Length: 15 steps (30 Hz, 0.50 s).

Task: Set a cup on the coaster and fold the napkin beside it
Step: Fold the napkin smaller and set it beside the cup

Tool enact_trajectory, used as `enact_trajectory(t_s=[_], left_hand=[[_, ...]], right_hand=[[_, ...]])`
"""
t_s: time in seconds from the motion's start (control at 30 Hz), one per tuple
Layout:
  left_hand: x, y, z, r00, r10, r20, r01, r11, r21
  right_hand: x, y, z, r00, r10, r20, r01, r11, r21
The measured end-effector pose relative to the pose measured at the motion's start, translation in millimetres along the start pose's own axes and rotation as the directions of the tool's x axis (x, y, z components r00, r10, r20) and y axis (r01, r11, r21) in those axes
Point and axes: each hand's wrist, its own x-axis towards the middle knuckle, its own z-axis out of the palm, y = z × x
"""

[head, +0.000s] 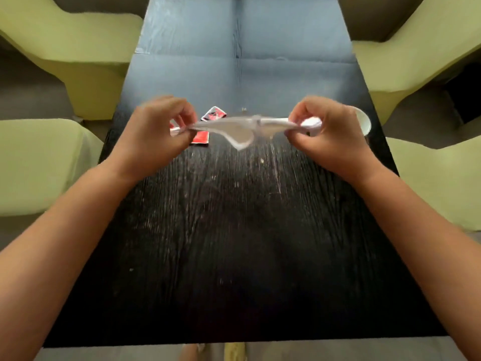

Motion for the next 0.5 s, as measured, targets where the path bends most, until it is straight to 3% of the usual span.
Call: enact_trajectory(t_s=[0.07,0.13,0.23,0.27,0.33,0.4,0.5], left_hand=[[-34,-4,14,0.997,0.04,0.059,-0.044,0.996,0.074],[-79,-8,37,0.981,-0.019,0.193,-0.007,0.991,0.13],[-151,-16,70,0.865,-0.078,0.495,-0.037,0.975,0.218],[-169,-20,77,0.829,-0.082,0.553,-0.058,0.971,0.231],[-188,-27,88,0.853,-0.093,0.513,-0.041,0.969,0.244],[-187,-28,99,0.926,-0.139,0.351,0.043,0.962,0.268],[-174,-19,127,0.938,-0.195,0.287,0.094,0.939,0.331]], right_hand=[[-36,3,11,0.991,-0.11,0.075,0.117,0.989,-0.095],[-82,9,34,0.964,-0.131,0.23,0.182,0.959,-0.219],[-157,20,70,0.807,0.003,0.59,0.223,0.924,-0.31],[-176,25,77,0.757,0.049,0.652,0.209,0.927,-0.312],[-195,35,85,0.802,0.09,0.591,0.123,0.942,-0.312],[-194,40,94,0.893,0.159,0.42,-0.022,0.95,-0.313],[-183,40,120,0.909,0.244,0.339,-0.115,0.927,-0.358]])
